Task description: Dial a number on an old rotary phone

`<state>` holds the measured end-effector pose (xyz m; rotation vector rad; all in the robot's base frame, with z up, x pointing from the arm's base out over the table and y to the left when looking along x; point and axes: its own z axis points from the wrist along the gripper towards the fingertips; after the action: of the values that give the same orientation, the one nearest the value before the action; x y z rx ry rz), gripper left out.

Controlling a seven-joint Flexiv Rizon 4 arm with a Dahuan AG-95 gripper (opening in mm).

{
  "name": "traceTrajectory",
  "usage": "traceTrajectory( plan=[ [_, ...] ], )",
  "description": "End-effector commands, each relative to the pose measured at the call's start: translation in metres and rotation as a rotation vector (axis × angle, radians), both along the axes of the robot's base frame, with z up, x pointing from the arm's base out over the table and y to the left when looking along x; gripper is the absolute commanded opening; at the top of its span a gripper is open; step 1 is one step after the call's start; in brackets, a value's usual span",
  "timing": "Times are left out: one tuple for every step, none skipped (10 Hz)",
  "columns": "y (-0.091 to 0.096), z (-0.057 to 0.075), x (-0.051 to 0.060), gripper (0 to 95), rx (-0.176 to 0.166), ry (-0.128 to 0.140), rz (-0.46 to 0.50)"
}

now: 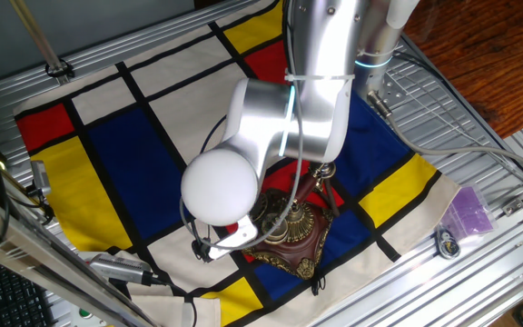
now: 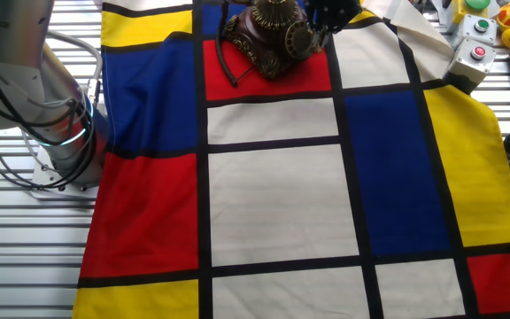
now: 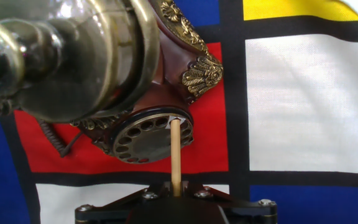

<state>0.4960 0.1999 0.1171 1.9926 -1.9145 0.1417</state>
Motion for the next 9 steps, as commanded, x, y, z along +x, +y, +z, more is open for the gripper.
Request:
traceTrajectory(
  plan=[
    [-0.0006, 0.0000, -0.0005, 0.0, -0.004, -0.001, -0.004],
    [-0.0005, 0.0000, -0.0004, 0.0, -0.007, -0.002, -0.004],
    [-0.0006, -0.0002, -0.0002, 0.0, -0.008, -0.001, -0.003],
    [-0.0002, -0.0001, 0.0000, 0.0, -0.007, 0.000, -0.004],
    [0.0008, 0.0002, 0.0008, 0.0, -0.006, 0.002, -0.004],
    [0.0021, 0.0001, 0.0014, 0.0, -0.004, 0.002, -0.002],
    [0.0024, 0.0000, 0.0015, 0.0, -0.006, 0.001, -0.004],
    [0.0024, 0.0000, 0.0015, 0.0, -0.008, 0.002, -0.003],
    [0.0023, -0.0002, 0.0016, 0.0, -0.013, 0.002, -0.004]
  ],
)
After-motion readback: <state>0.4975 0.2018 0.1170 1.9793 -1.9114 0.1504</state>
